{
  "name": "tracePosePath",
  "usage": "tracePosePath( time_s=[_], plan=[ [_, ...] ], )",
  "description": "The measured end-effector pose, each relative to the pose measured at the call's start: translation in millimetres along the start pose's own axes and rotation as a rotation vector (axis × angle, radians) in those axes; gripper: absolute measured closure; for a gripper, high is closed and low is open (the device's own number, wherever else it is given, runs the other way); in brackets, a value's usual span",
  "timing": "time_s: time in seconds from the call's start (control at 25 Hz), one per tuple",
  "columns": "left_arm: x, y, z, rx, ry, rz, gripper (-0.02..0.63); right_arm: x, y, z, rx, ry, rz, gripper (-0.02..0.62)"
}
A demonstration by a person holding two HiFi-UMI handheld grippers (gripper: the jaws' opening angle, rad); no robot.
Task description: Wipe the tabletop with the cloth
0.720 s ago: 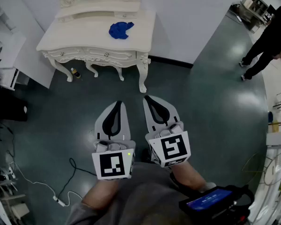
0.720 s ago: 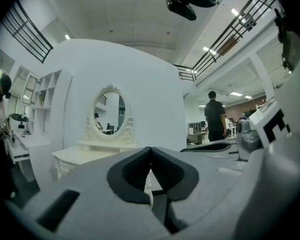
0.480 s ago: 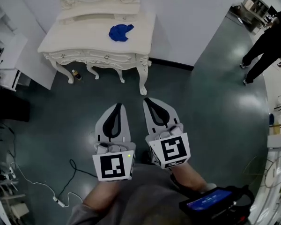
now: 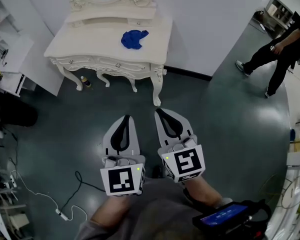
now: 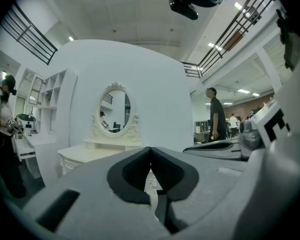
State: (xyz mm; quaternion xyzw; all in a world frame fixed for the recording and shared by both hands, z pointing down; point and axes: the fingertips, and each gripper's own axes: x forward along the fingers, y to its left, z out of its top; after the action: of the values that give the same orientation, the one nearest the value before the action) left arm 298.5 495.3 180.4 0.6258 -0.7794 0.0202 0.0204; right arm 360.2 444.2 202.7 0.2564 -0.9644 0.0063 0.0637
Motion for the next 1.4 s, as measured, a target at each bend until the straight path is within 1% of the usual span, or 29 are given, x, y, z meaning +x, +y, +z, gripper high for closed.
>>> tracePosePath(
  time_s=[0.2, 0.36, 0.56, 0.8, 0.92, 1.04, 1.16, 1.28, 1.4],
  plan=[
    [42.4, 36.8, -12.5, -0.019, 0.034, 0.011, 0.591, 52.6, -5.6, -6.8, 0.006, 0.012, 0.021, 0.580],
    [79.2, 66.5, -15.1, -0.018, 0.048, -0.006, 0.591, 98.7, -12.1, -11.2, 0.018, 0.054, 0.001, 0.580],
    [134.3, 110.6, -20.2, -0.029, 0.074, -0.032, 0.591, 167.0, -24.7, -6.2, 0.035, 0.050, -0.035, 0.580],
    [190.4, 153.6, -8.8, -0.022, 0.051, -0.081, 0.591, 234.0, -37.4, 11.6, 0.012, 0.044, -0.084, 0.580],
    [210.6, 165.7, 10.2, -0.017, 0.024, -0.113, 0.591, 255.4, -42.6, 31.8, -0.013, 0.024, -0.108, 0.580],
    [230.4, 178.3, 29.5, -0.005, -0.026, -0.123, 0.591, 272.3, -48.7, 52.2, -0.043, -0.005, -0.124, 0.580],
    [242.3, 185.3, 41.0, -0.003, -0.055, -0.125, 0.591, 282.5, -54.6, 66.6, -0.069, -0.037, -0.133, 0.580],
    [248.9, 187.0, 48.3, 0.002, -0.082, -0.137, 0.591, 286.2, -59.7, 69.0, -0.073, -0.024, -0.148, 0.580],
    [258.4, 189.6, 46.1, 0.001, -0.075, -0.140, 0.591, 292.8, -66.9, 67.0, -0.069, -0.013, -0.160, 0.580]
  ],
)
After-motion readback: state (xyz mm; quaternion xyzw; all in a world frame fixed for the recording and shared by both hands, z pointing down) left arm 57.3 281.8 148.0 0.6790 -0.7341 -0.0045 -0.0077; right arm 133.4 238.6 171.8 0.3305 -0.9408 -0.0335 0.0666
